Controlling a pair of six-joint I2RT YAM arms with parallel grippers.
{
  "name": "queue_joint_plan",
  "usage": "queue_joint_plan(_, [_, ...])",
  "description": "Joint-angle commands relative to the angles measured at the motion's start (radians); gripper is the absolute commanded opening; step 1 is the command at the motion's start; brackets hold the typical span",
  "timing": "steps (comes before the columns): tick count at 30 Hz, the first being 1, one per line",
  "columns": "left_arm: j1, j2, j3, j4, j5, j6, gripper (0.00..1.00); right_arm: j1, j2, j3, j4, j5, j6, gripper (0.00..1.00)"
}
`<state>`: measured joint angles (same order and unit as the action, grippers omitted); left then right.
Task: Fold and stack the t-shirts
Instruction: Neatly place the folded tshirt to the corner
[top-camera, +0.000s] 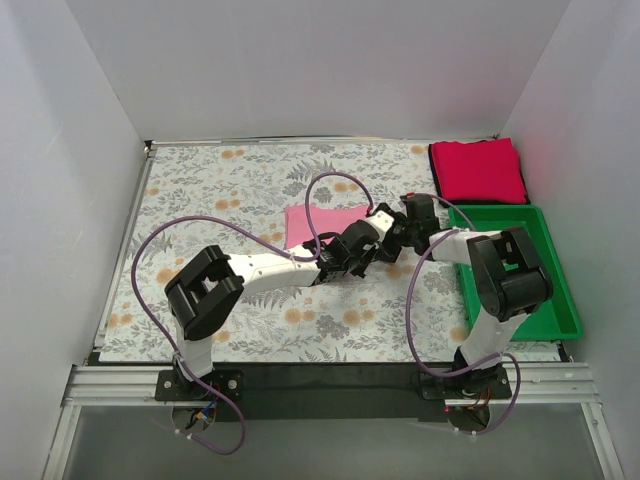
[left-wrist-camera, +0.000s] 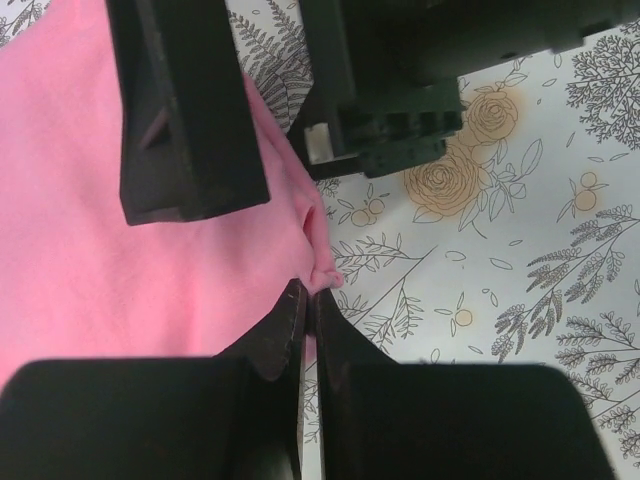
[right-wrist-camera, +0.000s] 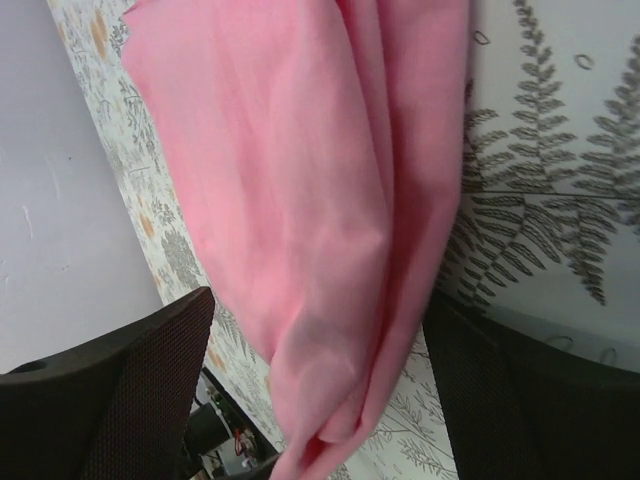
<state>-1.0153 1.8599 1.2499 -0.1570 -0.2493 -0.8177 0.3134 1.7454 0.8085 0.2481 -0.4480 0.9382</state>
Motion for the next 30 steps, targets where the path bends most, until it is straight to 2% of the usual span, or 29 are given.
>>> queue_joint_plan(1, [0.007,-0.064,0.023,0.008,0.002,-0.021,0.00,0.032,0.058,0.037,-0.006,0.008,-0.021,0.75])
queue_joint_plan(4, [0.007,-0.065,0.029,0.008,0.005,-0.035,0.00,0.047,0.089,0.057,-0.007,-0.003,-0.041,0.69])
queue_joint_plan(7, [0.007,-0.061,0.033,0.014,0.008,-0.054,0.00,0.056,0.111,0.061,-0.012,-0.004,-0.045,0.57])
queue_joint_plan(10, [0.012,-0.061,0.036,0.017,0.012,-0.090,0.07,0.061,0.124,0.078,-0.038,-0.006,-0.076,0.42])
queue_joint_plan(12, [0.024,-0.073,0.026,0.019,0.022,-0.121,0.20,0.061,0.132,0.110,-0.075,0.003,-0.107,0.17])
queue_joint_plan(13, [0.046,-0.079,0.020,0.022,0.031,-0.151,0.26,0.062,0.135,0.127,-0.099,0.005,-0.154,0.08])
queue_joint_plan(14, [0.059,-0.103,-0.003,0.025,0.045,-0.175,0.40,0.062,0.143,0.148,-0.175,0.011,-0.186,0.01])
queue_joint_plan(18, [0.135,-0.203,-0.088,0.043,0.110,-0.238,0.72,0.055,0.154,0.308,-0.348,0.110,-0.378,0.01])
queue_joint_plan(21, [0.196,-0.286,-0.157,0.030,0.136,-0.259,0.76,0.036,0.173,0.400,-0.470,0.187,-0.534,0.01])
queue_joint_plan(24, [0.276,-0.349,-0.217,-0.015,0.134,-0.271,0.77,0.012,0.221,0.570,-0.593,0.274,-0.717,0.01])
queue_joint_plan(26, [0.328,-0.416,-0.305,-0.029,0.084,-0.271,0.77,0.000,0.265,0.711,-0.653,0.334,-0.801,0.01])
queue_joint_plan(30, [0.397,-0.484,-0.417,-0.105,0.032,-0.308,0.77,-0.049,0.368,0.966,-0.791,0.567,-1.028,0.01])
